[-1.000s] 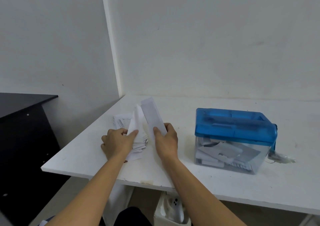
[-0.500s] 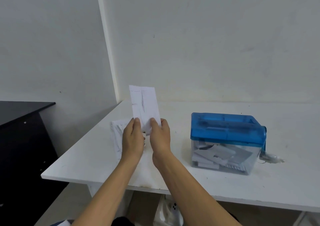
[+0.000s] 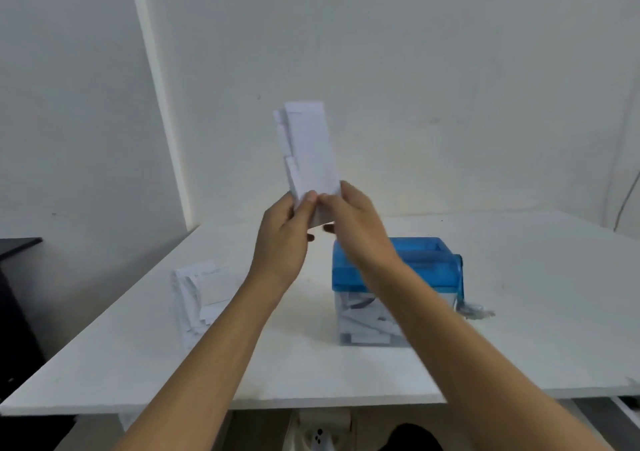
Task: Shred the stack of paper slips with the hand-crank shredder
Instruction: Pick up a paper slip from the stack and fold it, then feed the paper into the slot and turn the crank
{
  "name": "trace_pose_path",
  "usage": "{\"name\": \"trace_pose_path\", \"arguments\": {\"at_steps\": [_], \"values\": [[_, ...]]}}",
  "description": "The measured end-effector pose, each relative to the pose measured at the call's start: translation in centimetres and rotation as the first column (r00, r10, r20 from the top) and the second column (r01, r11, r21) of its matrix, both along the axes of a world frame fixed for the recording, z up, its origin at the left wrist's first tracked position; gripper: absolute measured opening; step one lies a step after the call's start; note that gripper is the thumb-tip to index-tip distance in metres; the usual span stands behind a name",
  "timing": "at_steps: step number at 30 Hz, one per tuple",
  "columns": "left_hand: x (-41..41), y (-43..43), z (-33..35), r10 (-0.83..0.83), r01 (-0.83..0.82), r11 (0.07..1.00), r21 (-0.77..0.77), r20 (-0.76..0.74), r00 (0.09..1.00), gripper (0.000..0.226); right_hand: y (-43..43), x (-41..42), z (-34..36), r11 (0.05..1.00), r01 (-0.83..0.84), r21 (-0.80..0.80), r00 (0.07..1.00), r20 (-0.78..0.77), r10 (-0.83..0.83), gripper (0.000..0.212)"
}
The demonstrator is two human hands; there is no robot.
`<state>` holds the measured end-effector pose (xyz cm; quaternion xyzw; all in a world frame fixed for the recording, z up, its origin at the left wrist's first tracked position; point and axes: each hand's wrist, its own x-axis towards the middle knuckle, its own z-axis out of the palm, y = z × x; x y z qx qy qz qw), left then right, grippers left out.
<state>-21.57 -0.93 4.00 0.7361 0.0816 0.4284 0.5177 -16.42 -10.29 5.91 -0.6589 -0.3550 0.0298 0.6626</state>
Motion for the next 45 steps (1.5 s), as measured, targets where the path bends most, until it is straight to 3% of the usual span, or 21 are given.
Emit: {"name": "trace_pose_path", "arguments": {"at_steps": [4, 8, 13, 22, 31, 33, 35, 37, 39, 42, 45], "values": [[2.9, -1.5, 1.0, 0.043, 0.003, 0.979, 0.203, -0.219, 0.975, 0.031, -4.7, 3.9, 0.7, 0.978, 0.148, -0.149, 0.978, 0.165, -0.123, 0.017], [5.9, -3.0, 0.8, 0.036, 0.119, 0.926, 0.357, -0.397, 0.917, 0.026, -7.5, 7.6, 0.0, 0.926, 0.26, -0.275, 0.952, 0.232, -0.198, 0.026], [8.5, -3.9, 1.1, -0.022, 0.274, 0.89, 0.364, -0.566, 0.824, 0.03, -8.7, 10.4, -1.2, 0.885, 0.251, -0.392, 0.961, 0.212, -0.179, 0.02], [9.2, -4.0, -0.5, 0.053, 0.269, 0.86, 0.434, -0.6, 0.798, 0.018, -9.9, 10.9, -3.5, 0.838, 0.263, -0.479, 0.949, 0.284, -0.136, 0.034], [8.9, -3.5, -0.8, 0.043, 0.273, 0.855, 0.441, -0.586, 0.809, 0.033, -10.0, 10.9, -4.1, 0.797, 0.319, -0.513, 0.912, 0.396, -0.111, 0.028], [9.0, -3.6, -0.7, 0.033, 0.275, 0.865, 0.419, -0.594, 0.803, 0.033, -10.6, 11.3, -4.4, 0.836, 0.309, -0.453, 0.915, 0.382, -0.131, 0.025], [9.1, -3.6, -0.8, 0.0, 0.281, 0.886, 0.369, -0.606, 0.796, 0.031, -12.0, 11.5, -5.2, 0.894, 0.335, -0.297, 0.916, 0.324, -0.236, 0.024], [9.2, -3.6, -0.8, -0.017, 0.276, 0.9, 0.338, -0.604, 0.796, 0.032, -13.8, 11.0, -6.4, 0.895, 0.398, -0.2, 0.901, 0.271, -0.34, 0.031], [9.2, -3.5, -0.9, -0.019, 0.27, 0.905, 0.329, -0.603, 0.798, 0.036, -15.7, 9.7, -8.3, 0.86, 0.423, -0.285, 0.882, 0.348, -0.318, 0.043], [9.3, -3.4, -1.0, 0.003, 0.254, 0.906, 0.34, -0.602, 0.798, 0.037, -17.0, 7.5, -11.1, 0.72, 0.474, -0.506, 0.804, 0.582, -0.12, 0.061], [9.3, -3.6, -1.1, 0.026, 0.239, 0.903, 0.357, -0.6, 0.8, 0.038, -16.6, 6.5, -13.1, 0.599, 0.517, -0.612, 0.787, 0.615, -0.05, 0.068]]}}
